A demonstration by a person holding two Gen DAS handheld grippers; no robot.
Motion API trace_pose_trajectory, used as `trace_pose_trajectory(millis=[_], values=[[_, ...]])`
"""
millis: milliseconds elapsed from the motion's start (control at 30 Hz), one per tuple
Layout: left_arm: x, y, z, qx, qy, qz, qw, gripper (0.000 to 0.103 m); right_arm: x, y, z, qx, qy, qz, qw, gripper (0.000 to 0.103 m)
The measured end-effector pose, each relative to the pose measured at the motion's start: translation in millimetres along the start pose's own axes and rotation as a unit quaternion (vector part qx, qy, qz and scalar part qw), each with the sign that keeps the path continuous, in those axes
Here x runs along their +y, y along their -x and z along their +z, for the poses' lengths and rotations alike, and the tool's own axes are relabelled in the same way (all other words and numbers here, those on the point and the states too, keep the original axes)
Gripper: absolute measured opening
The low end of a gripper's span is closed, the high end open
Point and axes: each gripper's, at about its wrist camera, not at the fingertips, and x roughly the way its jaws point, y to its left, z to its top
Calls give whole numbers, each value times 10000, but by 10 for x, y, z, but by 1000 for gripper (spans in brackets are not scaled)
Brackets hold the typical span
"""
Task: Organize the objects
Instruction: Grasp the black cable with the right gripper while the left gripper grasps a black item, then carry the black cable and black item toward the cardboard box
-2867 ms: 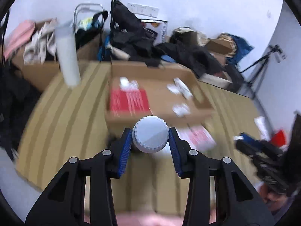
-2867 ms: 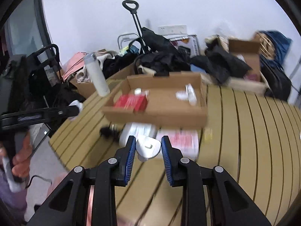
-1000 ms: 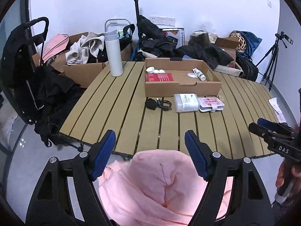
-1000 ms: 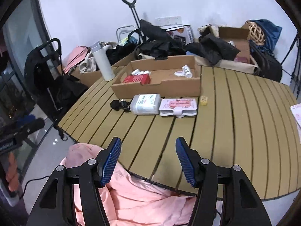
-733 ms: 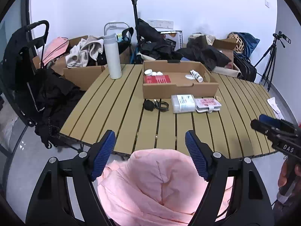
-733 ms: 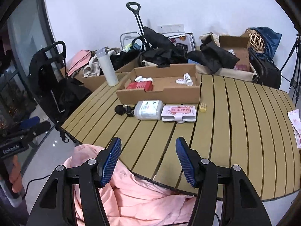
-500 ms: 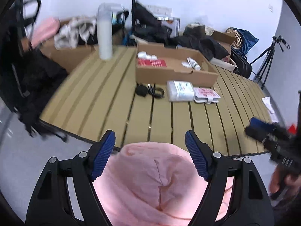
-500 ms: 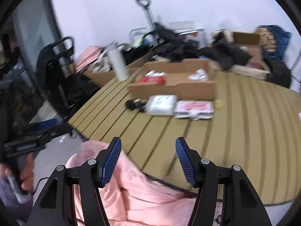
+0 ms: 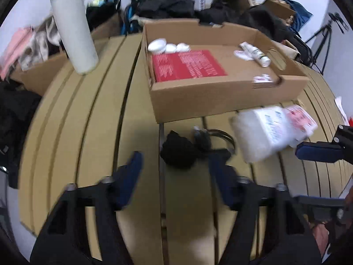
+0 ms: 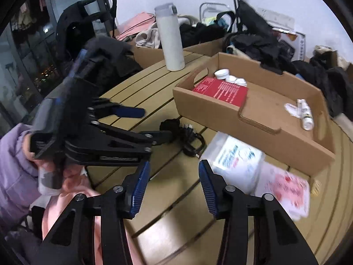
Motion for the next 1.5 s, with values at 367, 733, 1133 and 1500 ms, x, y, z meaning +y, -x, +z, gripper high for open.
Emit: trace_pose_trajectory(millis=[367,733,1133,1500], values=[[665,156,-189,-60,980,-99,9951,29,25,-971,430,939,1123,-584,9875,50],[553,733,-743,10,1400,410,9893,29,32,-1163,503,1510,1157,-966,9770,37],[-143,1581,-833,-578,1179,61,9913,29,68,918,-78,-474,-120,-930,9945,32],[-783,1639,-894,-572,634,-278,9960,29,-30,1723,-1111,-799,-1181,-1075,9839,32]])
